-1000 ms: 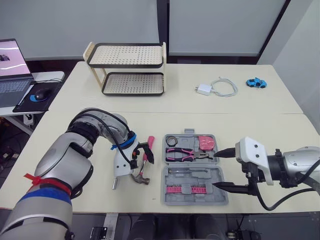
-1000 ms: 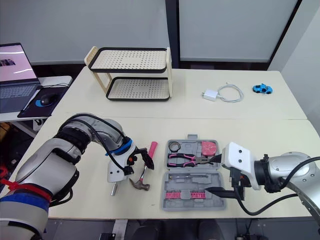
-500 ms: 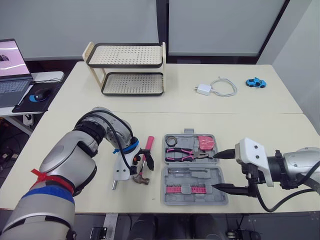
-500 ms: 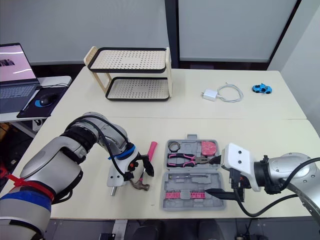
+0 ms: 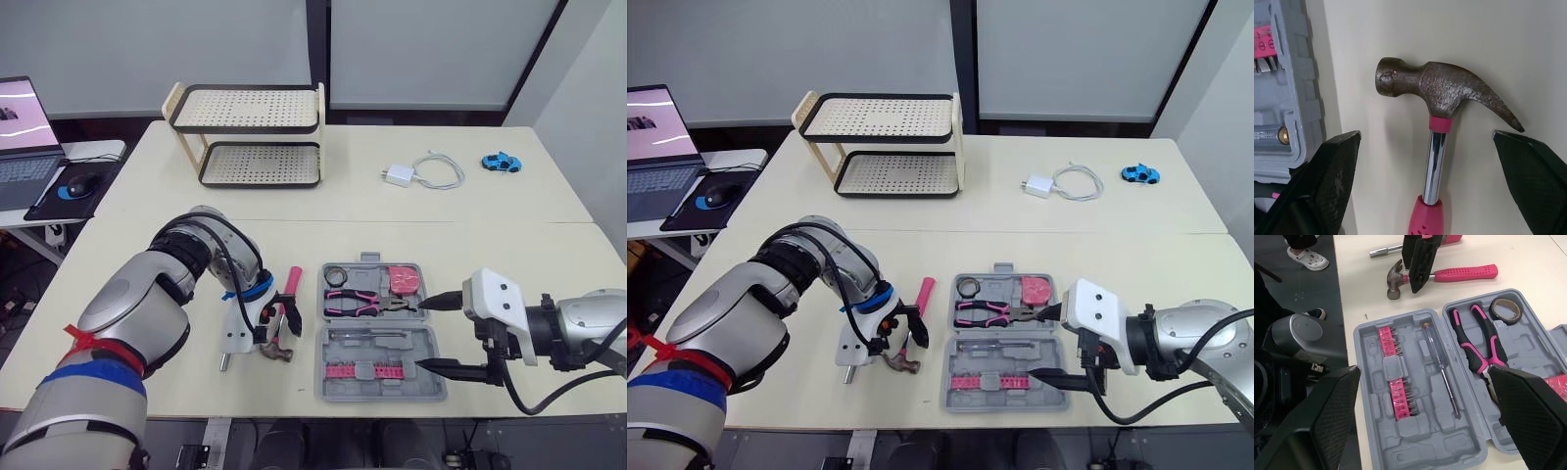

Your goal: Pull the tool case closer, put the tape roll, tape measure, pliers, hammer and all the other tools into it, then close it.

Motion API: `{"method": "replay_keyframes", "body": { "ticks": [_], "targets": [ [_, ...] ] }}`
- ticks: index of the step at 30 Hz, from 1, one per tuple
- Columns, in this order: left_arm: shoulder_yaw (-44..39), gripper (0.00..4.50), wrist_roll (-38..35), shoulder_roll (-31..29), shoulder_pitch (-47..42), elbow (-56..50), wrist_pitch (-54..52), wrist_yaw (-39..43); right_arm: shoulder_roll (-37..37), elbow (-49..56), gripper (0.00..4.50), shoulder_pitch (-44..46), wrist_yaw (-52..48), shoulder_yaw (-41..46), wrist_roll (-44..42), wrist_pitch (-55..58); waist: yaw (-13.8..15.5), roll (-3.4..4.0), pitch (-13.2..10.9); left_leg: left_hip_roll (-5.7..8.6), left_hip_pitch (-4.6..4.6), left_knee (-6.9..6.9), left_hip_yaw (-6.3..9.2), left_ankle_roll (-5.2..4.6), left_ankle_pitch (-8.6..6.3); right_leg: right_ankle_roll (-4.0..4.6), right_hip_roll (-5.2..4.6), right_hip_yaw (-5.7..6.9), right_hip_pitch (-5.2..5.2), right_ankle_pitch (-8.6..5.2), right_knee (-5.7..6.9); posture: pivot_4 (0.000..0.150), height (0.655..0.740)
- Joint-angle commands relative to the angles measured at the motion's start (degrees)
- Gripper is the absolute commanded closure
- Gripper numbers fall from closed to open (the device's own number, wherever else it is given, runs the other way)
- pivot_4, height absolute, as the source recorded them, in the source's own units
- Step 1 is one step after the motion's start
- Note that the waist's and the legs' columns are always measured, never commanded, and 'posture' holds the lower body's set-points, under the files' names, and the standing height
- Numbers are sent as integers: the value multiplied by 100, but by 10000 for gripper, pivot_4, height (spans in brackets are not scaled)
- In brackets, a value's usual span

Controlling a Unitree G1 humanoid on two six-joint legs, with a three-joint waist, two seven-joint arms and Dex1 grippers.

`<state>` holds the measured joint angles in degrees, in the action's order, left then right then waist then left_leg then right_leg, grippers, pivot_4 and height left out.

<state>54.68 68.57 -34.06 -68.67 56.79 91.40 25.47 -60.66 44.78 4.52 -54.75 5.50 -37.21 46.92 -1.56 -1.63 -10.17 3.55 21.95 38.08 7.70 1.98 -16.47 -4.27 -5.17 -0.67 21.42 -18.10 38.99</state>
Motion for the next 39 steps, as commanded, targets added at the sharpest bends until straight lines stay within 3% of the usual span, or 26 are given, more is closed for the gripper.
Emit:
{"method": "replay_keyframes", "body": {
  "ticks": [1, 12, 27, 36, 39],
  "targets": [
    [167, 8904, 136, 21, -56, -23, -9, -119, -89, 179, 0, -5, 27, 161, -67, -19, -1, 0, 0, 0, 0, 0, -1, 0, 0, 0, 0, 0, 0, 0, 0, 1500, 7400],
    [325, 43961, 150, 126, -104, 15, 29, -267, -109, 187, 0, -42, 39, 203, -80, -21, 5, -1, 0, 0, 1, 3, 0, 0, 0, 0, -1, 0, 0, 0, 0, 1500, 7400],
    [500, 44008, -314, -51, -395, -8, 110, -187, -108, 196, 0, -54, 62, 212, -87, -18, 5, -4, -1, 1, 4, 6, 1, 2, 1, 0, 0, 1, 1, 0, 2, 1500, 7400],
    [1144, 44008, -1920, -828, -884, 59, 110, 390, -85, 171, 0, -3, 67, 175, -101, -26, -14, -7, -2, 0, 5, 6, 1, 20, 12, 0, 0, 0, 4, 0, 5, 1500, 7400],
    [1329, 44008, -2998, -949, -948, 605, 110, 842, -62, 140, 0, 57, 60, 119, -95, -49, -13, -7, -2, 0, 5, 8, 4, 21, 12, 0, 0, 1, 3, 0, 5, 1500, 7400]
  ]
}}
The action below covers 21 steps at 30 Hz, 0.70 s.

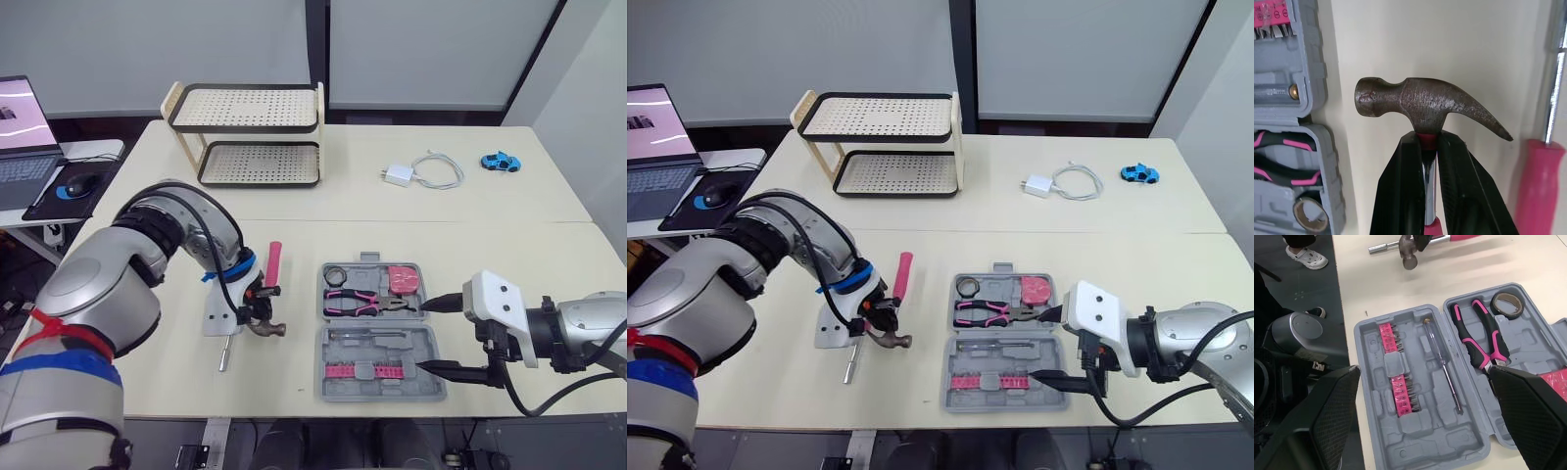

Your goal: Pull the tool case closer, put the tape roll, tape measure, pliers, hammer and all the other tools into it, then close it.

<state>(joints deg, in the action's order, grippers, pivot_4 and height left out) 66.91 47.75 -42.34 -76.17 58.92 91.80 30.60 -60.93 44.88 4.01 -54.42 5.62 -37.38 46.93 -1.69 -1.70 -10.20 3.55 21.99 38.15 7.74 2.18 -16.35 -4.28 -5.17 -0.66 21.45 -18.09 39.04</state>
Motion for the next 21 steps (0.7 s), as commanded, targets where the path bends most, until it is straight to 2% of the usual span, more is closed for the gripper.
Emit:
{"method": "replay_keyframes", "body": {
  "ticks": [1, 2, 4, 5, 7, 11, 21],
  "targets": [
    [160, 44008, -1257, -110, -200, 625, 70, 515, -31, 121, 0, 127, 23, 92, -78, -53, -2, 0, 0, 0, 0, 1, 1, 0, 0, 0, 0, 0, 0, 0, 1, 1500, 7400],
    [203, 44008, -2583, -440, 97, -78, -847, 1540, -28, 113, 0, 150, 18, 77, -80, -55, -5, 0, 0, 0, 1, 2, 1, 0, 0, 0, 0, 1, 0, 0, 1, 1500, 7400],
    [108, 44008, -4473, -972, 555, -1302, -2399, 3204, -25, 102, 0, 182, 11, 56, -84, -55, -51, 3, 1, -11, 1, 0, 8, 0, 0, 0, 0, -7, 5, 0, 4, 1500, 7400],
    [-91, 44008, -5234, -1229, 798, -1925, -3335, 3972, -25, 97, 0, 192, 6, 49, -84, -58, -83, 4, 1, -14, 0, -1, 13, 0, 0, 0, 1, -6, 5, 0, 5, 1500, 7400],
    [-553, 44009, -6011, -1551, 1152, -2775, -4651, 4847, -26, 95, 0, 196, 2, 42, -86, -61, -154, 5, 1, -15, 0, -2, 21, 0, 0, 1, 0, -11, 7, 0, 3, 1500, 7400],
    [-1443, 44009, -6314, -1851, 1714, -3792, -6353, 5479, -24, 93, 0, 198, 2, 39, -98, -61, -144, 4, 2, -12, 1, 5, 39, 0, 0, 1, 2, -2, 1, 0, 3, 1500, 7400],
    [-3079, 44009, -6210, -2126, 2920, -5660, -9679, 5661, -13, 103, 0, 223, 3, 19, -142, -32, -154, 5, 2, -16, -6, 6, 34, -2, 0, 1, 9, -5, -3, 0, 7, 1500, 7400]
  ]
}}
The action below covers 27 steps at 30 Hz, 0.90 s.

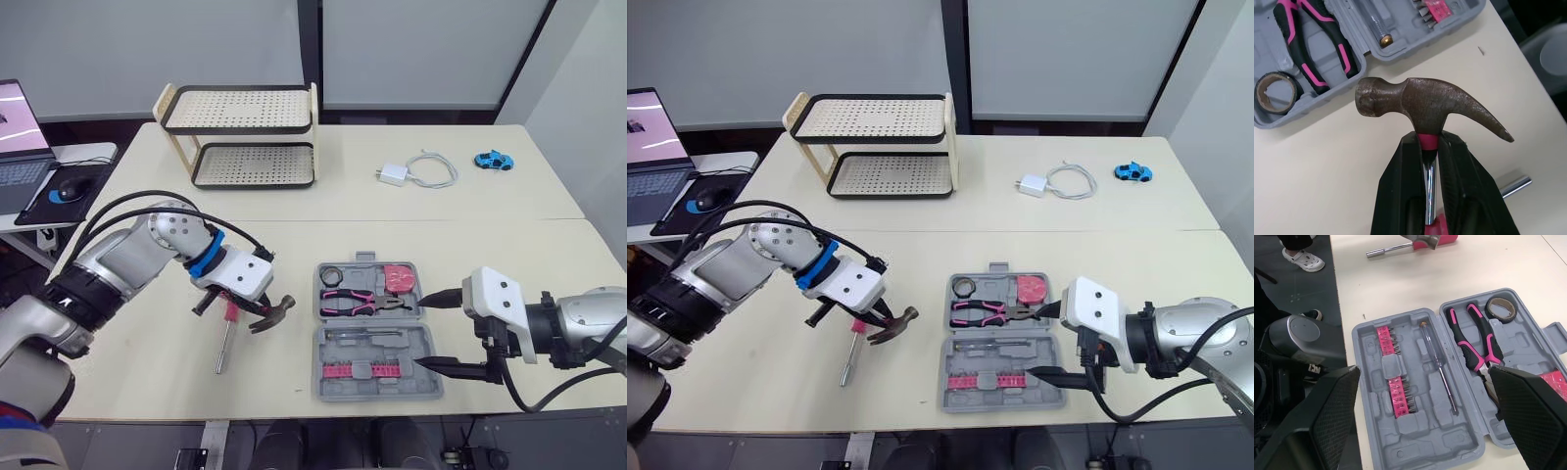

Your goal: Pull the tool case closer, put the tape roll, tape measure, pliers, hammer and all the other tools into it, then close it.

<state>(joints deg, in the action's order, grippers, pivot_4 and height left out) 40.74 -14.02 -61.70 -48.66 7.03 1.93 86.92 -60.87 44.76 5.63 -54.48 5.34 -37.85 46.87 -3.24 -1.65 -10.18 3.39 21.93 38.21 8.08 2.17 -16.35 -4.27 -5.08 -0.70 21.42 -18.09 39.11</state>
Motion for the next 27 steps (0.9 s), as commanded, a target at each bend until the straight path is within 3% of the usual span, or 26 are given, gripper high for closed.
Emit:
{"method": "replay_keyframes", "body": {
  "ticks": [1, 13, 27],
  "targets": [
    [-582, 44009, -10, -216, 302, -623, -934, -22, -14, 125, 0, 71, 14, 40, -104, -18, 1, 0, 0, -1, -1, -1, 0, 0, 0, 0, 0, 0, 0, 0, 0, 1500, 7400],
    [-1861, 44009, -205, 216, 1603, -2248, -4270, -1524, 81, 166, 0, 277, 43, -222, -129, -48, 41, 0, 0, -2, 0, -1, -3, -22, -13, 0, -1, -6, 0, 0, -1, 1500, 7400],
    [-3125, 44009, -429, 2763, 1470, -2831, -8673, -4645, -54, 124, 0, 339, -135, -275, -239, -27, 153, -2, 1, 2, 0, 5, -12, -21, -12, 0, -5, -15, -1, 0, -3, 1500, 7400]
  ]
}}
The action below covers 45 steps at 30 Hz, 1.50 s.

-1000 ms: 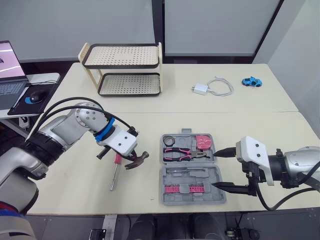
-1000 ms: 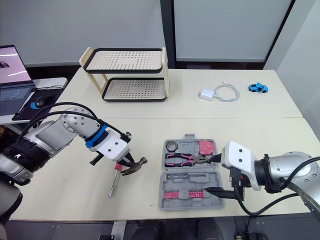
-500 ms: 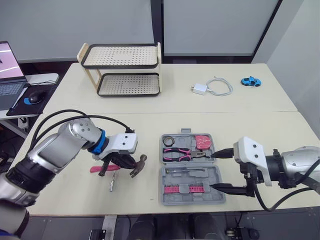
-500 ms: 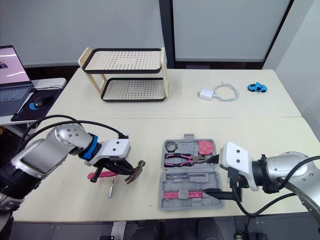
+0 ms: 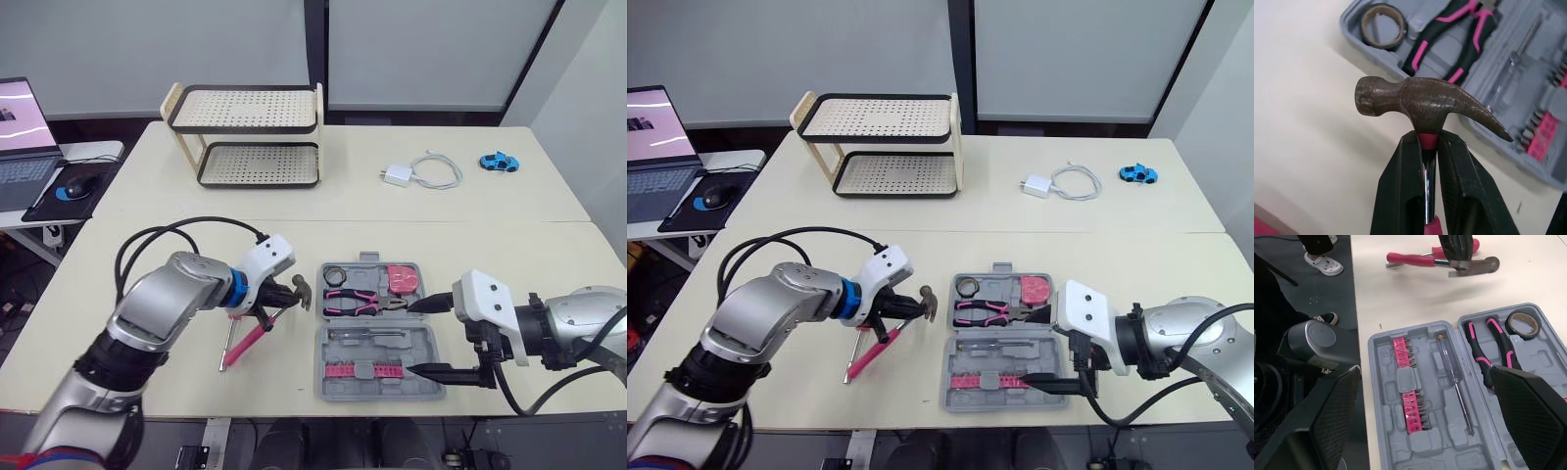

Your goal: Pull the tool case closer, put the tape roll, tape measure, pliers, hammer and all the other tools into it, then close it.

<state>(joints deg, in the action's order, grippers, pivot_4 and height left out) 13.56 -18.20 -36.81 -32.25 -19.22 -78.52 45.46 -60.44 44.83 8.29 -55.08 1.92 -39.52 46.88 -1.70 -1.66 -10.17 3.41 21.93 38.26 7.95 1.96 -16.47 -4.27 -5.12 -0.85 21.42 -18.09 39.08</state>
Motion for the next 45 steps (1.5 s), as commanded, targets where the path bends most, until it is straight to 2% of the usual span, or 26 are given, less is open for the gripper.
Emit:
{"method": "replay_keyframes", "body": {
  "ticks": [1, 8, 17, 24, 33, 35, 37, 45],
  "targets": [
    [-495, 44009, 29, 435, -198, -187, -826, -680, -107, 116, 0, 71, -84, 70, -78, -26, -1, -1, 0, 0, 1, 1, 0, 1, 0, 0, 0, 1, 1, 0, 0, 1500, 7400],
    [-1040, 44009, 463, 1199, -304, 252, -1287, -1930, 33, 80, 0, 136, 26, 13, -29, -99, 3, -2, 1, -1, -1, 0, -2, 22, 13, 0, -2, -2, 1, 0, -1, 1500, 7400],
    [-1323, 44009, 673, 1948, -209, 513, -1269, -2823, 271, 39, 0, 155, 289, -189, 219, -211, 69, -3, 2, 8, 1, 0, -5, 25, 13, -1, -11, -5, 2, 1, -5, 1500, 7400],
    [-1443, 44009, 782, 2387, -192, 852, -1057, -3300, 255, 29, 0, 125, 270, -202, 256, -226, 75, -4, 2, 6, 0, 0, -8, 25, 13, -1, -11, -6, 3, 1, -5, 1500, 7400],
    [-1574, 44009, 757, 2588, -138, 1229, -777, -3459, 259, 43, 0, 120, 282, -205, 240, -205, 87, -4, 3, 7, 0, 0, -9, 26, 13, -1, -12, -6, 2, 2, -5, 1500, 7400],
    [-1605, 36885, 717, 2589, -109, 1237, -702, -3442, 253, 50, 0, 113, 281, -196, 233, -199, 88, -4, 3, 7, 0, 0, -8, 26, 13, -1, -12, -6, 2, 2, -5, 1500, 7400],
    [-1673, 33036, 655, 2599, -106, 1161, -676, -3411, 230, 54, 0, 96, 264, -159, 219, -197, 88, -4, 3, 7, 0, 0, -9, 26, 13, -1, -12, -6, 2, 2, -5, 1500, 7400],
    [-1833, 8266, 381, 2304, -53, 437, -1192, -3244, 139, 26, 0, 40, 206, 24, 171, -204, 106, -5, 3, 6, 0, -1, -10, 26, 13, -1, -12, -7, 3, 2, -6, 1500, 7400]
  ]
}}
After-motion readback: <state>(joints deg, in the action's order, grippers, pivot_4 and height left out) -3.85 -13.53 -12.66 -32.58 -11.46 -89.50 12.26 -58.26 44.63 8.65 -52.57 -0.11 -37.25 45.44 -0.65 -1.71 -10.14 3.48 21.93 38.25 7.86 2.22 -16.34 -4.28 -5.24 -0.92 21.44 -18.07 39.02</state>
